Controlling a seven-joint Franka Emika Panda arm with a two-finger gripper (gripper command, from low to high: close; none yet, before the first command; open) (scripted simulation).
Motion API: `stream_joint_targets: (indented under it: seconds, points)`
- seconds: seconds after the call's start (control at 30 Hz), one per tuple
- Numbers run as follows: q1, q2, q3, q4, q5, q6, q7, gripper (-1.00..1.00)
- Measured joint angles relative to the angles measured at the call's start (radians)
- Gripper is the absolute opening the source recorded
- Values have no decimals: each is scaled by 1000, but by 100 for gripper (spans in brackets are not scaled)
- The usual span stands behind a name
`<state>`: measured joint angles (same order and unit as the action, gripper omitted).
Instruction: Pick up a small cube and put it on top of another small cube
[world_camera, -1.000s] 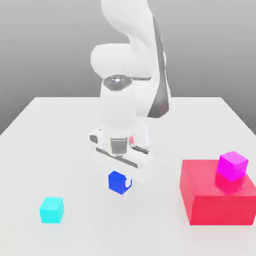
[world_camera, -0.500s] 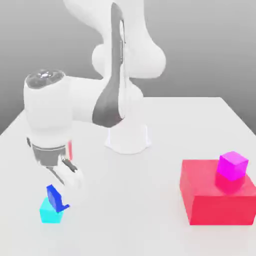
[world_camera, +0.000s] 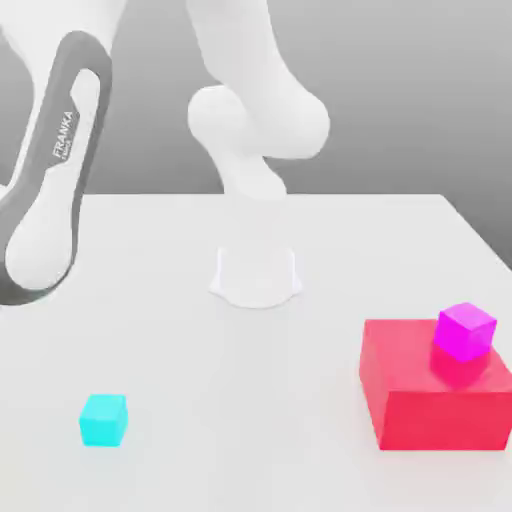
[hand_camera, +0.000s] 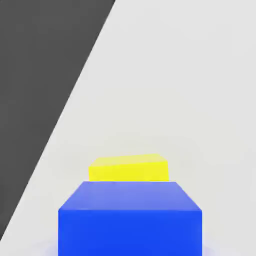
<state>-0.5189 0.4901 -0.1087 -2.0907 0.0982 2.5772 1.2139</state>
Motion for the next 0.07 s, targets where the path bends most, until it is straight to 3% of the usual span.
stream_joint_targets:
  seconds: [0.07]
  points:
    - [0,0,0,0,0,0,0,100]
